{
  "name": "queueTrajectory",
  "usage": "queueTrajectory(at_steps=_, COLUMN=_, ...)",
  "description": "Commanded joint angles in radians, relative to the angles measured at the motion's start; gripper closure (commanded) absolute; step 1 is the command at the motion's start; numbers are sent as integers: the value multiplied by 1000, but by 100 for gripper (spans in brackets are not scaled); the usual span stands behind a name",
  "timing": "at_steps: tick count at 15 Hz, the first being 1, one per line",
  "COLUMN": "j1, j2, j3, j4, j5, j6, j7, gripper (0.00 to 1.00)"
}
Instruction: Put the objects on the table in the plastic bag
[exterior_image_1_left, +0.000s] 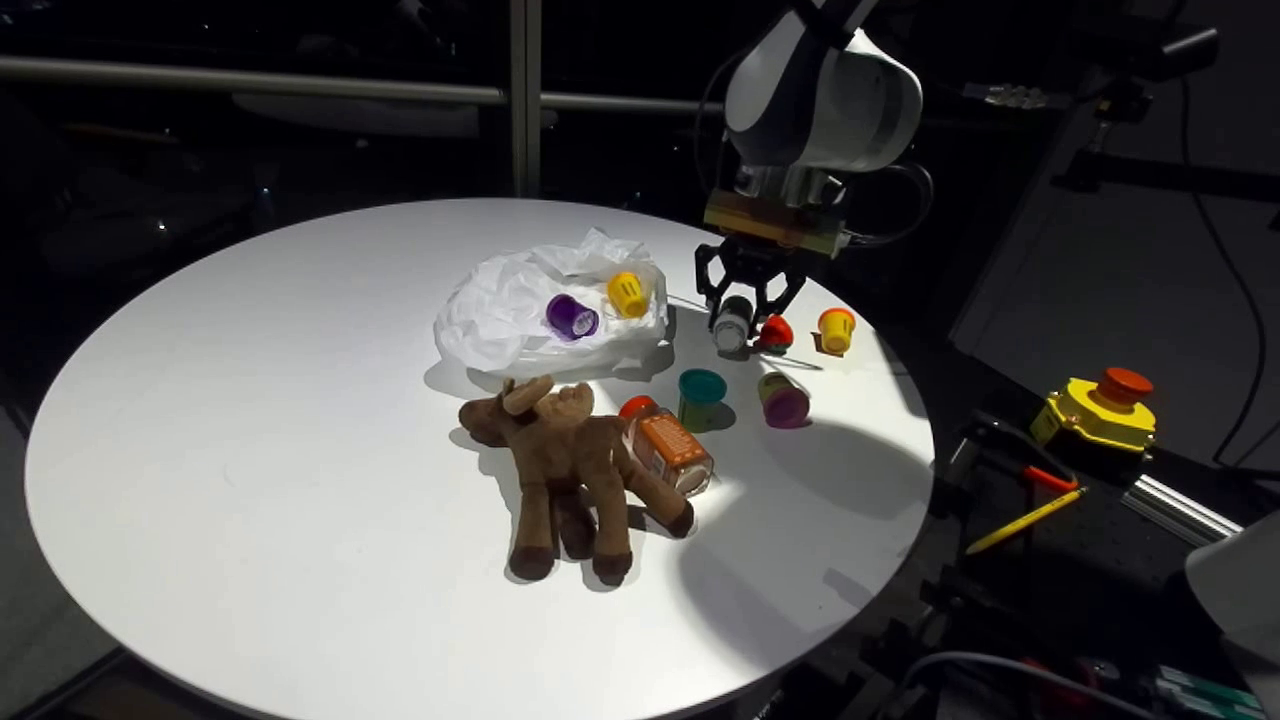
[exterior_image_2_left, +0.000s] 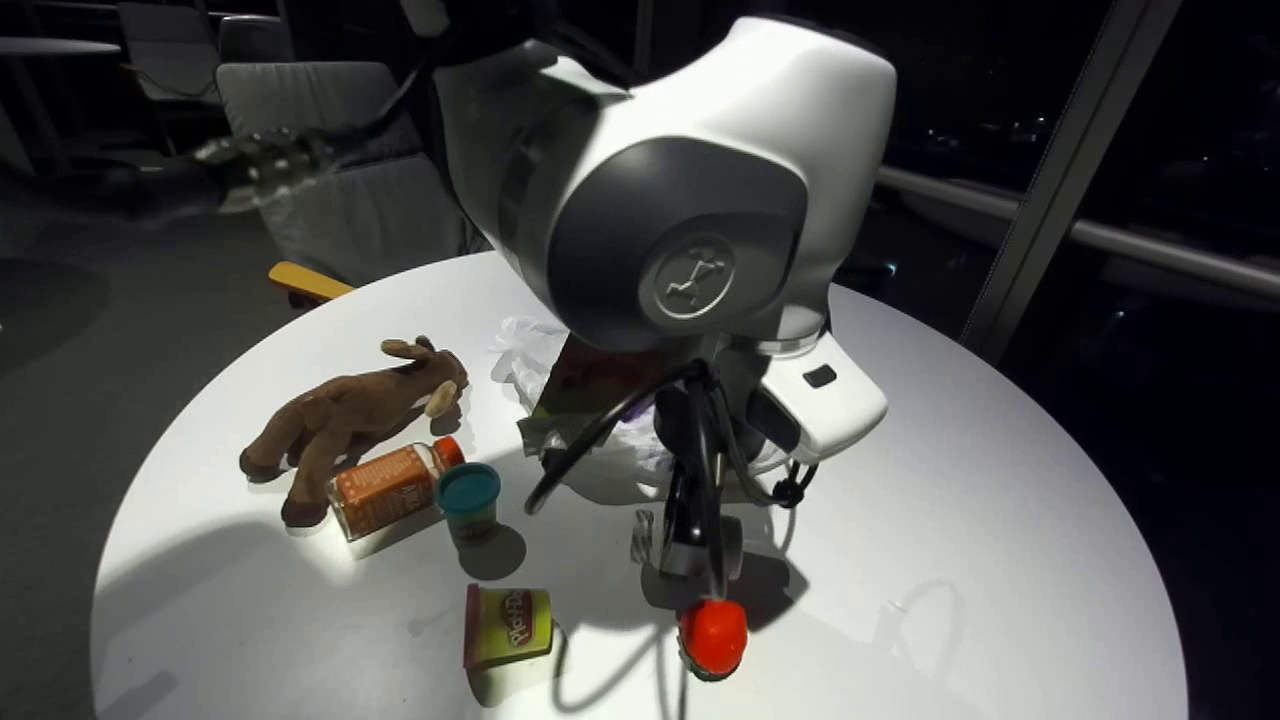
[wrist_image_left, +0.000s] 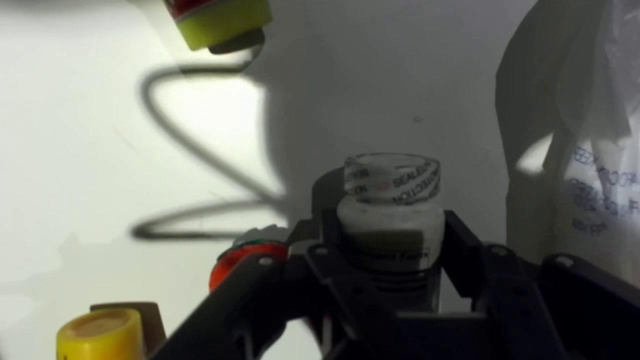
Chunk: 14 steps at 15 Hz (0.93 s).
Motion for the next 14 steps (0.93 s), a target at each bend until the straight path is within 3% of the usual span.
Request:
queueTrajectory(at_steps=1, j1=68, j2=-132, j3=-50, j4=-44, j5=-113, j6=15, j7=-10, gripper=72)
queueTrajectory(at_steps=3, j1=97, j2=-157, j3=-66, j4=-18, j5=-199, j6=20, j7=-14, gripper=73)
queueTrajectory(at_steps=7, j1=108, j2=-140, j3=-26, j4=39, j5=-294, j6=65, j7=-76, gripper=74)
queueTrajectory(at_steps=14, j1=60, j2=0, j3=112, j4=84, j5=-248, j6=343, j7=-356, gripper=74)
